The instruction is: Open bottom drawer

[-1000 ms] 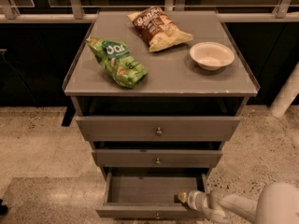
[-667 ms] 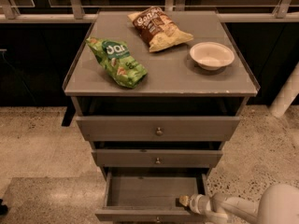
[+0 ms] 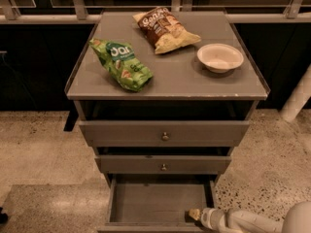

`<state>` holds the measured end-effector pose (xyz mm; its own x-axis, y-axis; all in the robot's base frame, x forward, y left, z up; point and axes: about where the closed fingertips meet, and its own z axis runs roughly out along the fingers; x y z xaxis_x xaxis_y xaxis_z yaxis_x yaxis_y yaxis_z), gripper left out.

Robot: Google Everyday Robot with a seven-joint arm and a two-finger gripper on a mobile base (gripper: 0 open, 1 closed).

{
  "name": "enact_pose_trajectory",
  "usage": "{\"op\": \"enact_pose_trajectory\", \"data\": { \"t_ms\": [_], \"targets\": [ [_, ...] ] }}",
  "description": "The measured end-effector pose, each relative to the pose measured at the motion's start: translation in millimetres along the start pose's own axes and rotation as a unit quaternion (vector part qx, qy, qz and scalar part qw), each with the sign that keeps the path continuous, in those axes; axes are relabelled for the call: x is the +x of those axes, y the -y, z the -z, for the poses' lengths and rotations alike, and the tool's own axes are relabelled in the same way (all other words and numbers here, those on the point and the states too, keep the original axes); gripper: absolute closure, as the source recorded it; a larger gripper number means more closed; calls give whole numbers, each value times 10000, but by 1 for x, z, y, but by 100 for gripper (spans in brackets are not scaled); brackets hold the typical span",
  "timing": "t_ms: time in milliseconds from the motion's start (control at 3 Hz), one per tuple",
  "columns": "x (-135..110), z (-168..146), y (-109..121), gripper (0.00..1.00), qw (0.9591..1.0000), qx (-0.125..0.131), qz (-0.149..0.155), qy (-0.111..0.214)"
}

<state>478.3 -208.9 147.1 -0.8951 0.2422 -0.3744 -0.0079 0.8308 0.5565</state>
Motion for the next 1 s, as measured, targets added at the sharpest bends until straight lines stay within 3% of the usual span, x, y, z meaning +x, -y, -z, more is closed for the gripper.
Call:
{"op": "enact_pose_trajectory", "data": {
  "t_ms": [333, 667, 1000],
  "targets": [
    [-29, 18, -2, 100, 9984, 27, 182, 542],
    [-74, 45, -18, 82, 9898, 59, 497, 1337],
    [-95, 47, -44, 58, 9863, -149, 481, 1571]
  ]
}}
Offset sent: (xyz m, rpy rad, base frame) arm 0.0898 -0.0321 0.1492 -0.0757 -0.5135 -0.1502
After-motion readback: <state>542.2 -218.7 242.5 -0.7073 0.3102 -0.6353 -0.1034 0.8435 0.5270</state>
